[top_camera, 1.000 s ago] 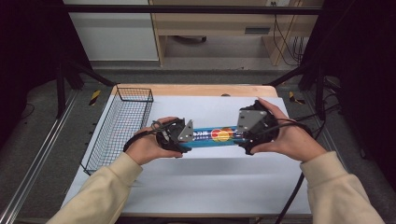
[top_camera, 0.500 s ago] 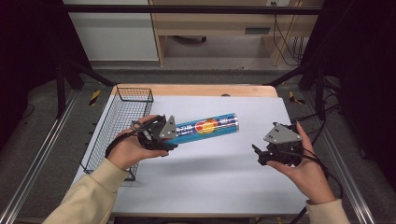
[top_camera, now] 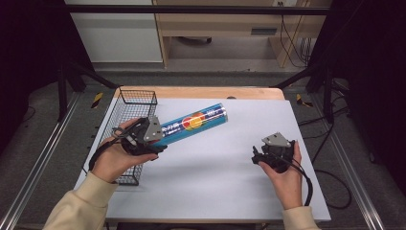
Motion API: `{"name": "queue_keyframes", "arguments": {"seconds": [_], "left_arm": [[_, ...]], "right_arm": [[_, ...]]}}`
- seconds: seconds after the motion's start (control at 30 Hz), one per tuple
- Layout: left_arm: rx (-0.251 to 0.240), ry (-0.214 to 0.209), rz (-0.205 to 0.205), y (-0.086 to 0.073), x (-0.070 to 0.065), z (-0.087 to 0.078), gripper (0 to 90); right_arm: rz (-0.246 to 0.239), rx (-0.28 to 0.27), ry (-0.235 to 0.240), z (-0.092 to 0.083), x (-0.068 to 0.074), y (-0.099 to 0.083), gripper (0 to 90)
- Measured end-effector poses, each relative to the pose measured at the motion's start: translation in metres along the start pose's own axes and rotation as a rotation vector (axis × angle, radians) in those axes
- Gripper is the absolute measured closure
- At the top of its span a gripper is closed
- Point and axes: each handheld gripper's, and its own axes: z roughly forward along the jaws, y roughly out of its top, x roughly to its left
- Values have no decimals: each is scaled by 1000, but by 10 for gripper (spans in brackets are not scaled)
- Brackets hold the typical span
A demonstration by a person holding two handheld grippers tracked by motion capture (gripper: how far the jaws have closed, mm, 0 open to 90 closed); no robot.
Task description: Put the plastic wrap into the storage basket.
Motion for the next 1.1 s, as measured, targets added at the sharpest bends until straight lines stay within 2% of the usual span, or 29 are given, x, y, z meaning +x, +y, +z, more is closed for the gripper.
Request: {"name": "queue_keyframes", "arguments": {"seconds": [0.07, 0.1, 0.2, 0.47, 0.5, 0.57, 0.63, 0.67, 0.73, 0.77, 0.9, 1.1], "left_arm": [[-1, 13, -26, -4, 0, -7, 315], [-1, 13, -26, -4, 0, -7, 315], [3, 40, -71, -9, 0, -16, 315], [44, 92, -158, -16, -2, -33, 315], [51, 93, -179, -16, -2, -35, 316], [53, 99, -194, -17, -2, -38, 316], [55, 127, -199, -20, -4, -43, 316], [60, 124, -216, -21, -3, -45, 316], [68, 134, -223, -22, -3, -46, 316], [84, 150, -235, -26, -1, -49, 316], [99, 160, -274, -34, 3, -51, 316], [153, 178, -336, -45, 7, -50, 317]], "right_arm": [[6, 1, -4, 1, 5, -2, 91], [6, 1, -4, 1, 5, -2, 91], [-4, 7, -30, 0, 10, -6, 89], [77, -1, -102, -5, 2, -17, 88], [86, -3, -101, -5, 0, -18, 89], [94, -1, -102, -4, -1, -19, 90], [111, 0, -108, -4, -3, -20, 94], [119, -1, -106, -4, -3, -20, 95], [119, -2, -111, -5, -4, -20, 94], [137, -4, -113, -5, -5, -21, 91], [143, -7, -120, -6, -7, -23, 91], [158, 0, -116, -6, -7, -24, 93]]}}
